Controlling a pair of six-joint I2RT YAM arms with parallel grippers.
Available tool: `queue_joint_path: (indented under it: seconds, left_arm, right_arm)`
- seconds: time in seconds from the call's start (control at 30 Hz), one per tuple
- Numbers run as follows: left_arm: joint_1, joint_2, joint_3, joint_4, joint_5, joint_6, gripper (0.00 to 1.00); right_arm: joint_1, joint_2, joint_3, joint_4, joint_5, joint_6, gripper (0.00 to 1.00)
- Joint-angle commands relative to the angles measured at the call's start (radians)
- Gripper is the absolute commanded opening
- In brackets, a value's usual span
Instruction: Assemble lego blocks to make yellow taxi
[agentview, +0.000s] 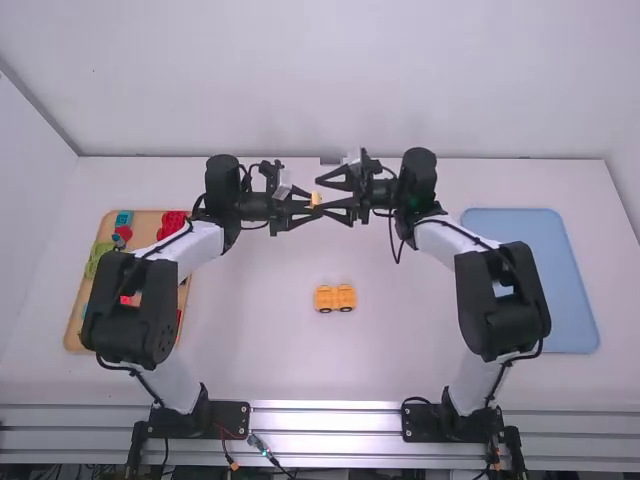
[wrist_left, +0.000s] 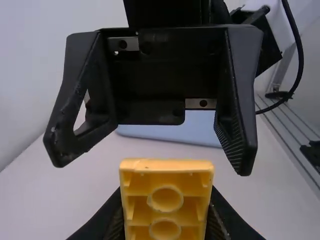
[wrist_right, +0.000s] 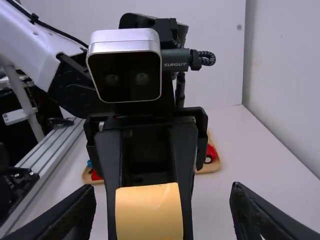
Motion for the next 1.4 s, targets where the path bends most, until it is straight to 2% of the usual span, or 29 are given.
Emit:
queue_joint_path:
  seconds: [0.0,0.07,0.23,0.43,0.57,0.63,0.67,0.73,0.77,0.87,0.97,1.03,1.07,1.1,1.23,1.33,1.37]
  left_arm:
    - [-0.003,0.010,-0.010,0.003,0.027,-0.010,0.08]
    - [0.001,0.010,-0.010,0.003,0.026,-0.010,0.08]
    - [0.002,0.010,-0.010,0.008,0.029,-0.010,0.09]
    - [-0.004,0.010,-0.010,0.008,0.029,-0.009,0.09]
    - [-0.002,0.010,-0.010,0.008,0.030,-0.009,0.13]
    - [-0.003,0.010,-0.010,0.008,0.029,-0.010,0.27]
    - [-0.004,0.010,-0.010,0.008,0.029,-0.009,0.29]
    - [-0.003,0.010,-0.010,0.009,0.029,-0.010,0.41]
    - [0.002,0.010,-0.010,0.015,0.030,-0.010,0.44]
    - [-0.004,0.010,-0.010,0.023,0.029,-0.010,0.41]
    - [-0.003,0.010,-0.010,0.026,0.029,-0.010,0.45]
    - [0.002,0.010,-0.010,0.025,0.029,-0.010,0.73]
    - [0.002,0.010,-0.010,0.024,0.029,-0.010,0.79]
    - [-0.003,0.010,-0.010,0.021,0.029,-0.010,0.99]
    - [0.004,0.010,-0.010,-0.016,0.025,-0.010,0.99]
    - [0.006,0.010,-0.010,-0.100,-0.024,-0.006,0.99]
    - [0.002,0.010,-0.011,-0.141,-0.071,0.006,0.99]
  right_arm:
    - [0.015,0.004,0.032,0.000,-0.013,0.010,0.68]
    - [0.015,0.004,0.032,0.000,-0.013,0.011,0.63]
    - [0.015,0.004,0.032,-0.005,-0.013,0.011,0.59]
    - [0.024,0.004,0.032,-0.023,-0.013,0.010,0.48]
    - [0.021,0.004,0.032,-0.019,-0.013,0.008,0.42]
    - [0.019,0.004,0.032,-0.019,-0.013,0.008,0.38]
    - [0.019,0.004,0.032,-0.019,-0.013,0.008,0.38]
    - [0.019,0.004,0.032,-0.019,-0.013,0.007,0.34]
    - [0.019,0.004,0.032,-0.019,-0.013,0.007,0.33]
    - [0.021,0.004,0.032,-0.019,-0.013,0.007,0.32]
    - [0.027,0.004,0.032,-0.018,-0.013,0.007,0.31]
    - [0.023,0.004,0.032,-0.019,-0.013,0.007,0.30]
    - [0.023,0.004,0.032,-0.019,-0.013,0.007,0.29]
    - [0.023,0.004,0.032,-0.019,-0.007,0.008,0.30]
    - [0.011,0.004,0.032,-0.029,0.088,0.011,0.30]
    - [-0.019,0.002,0.037,-0.106,0.230,0.010,0.29]
    - [-0.029,0.000,0.048,-0.177,0.308,-0.001,0.26]
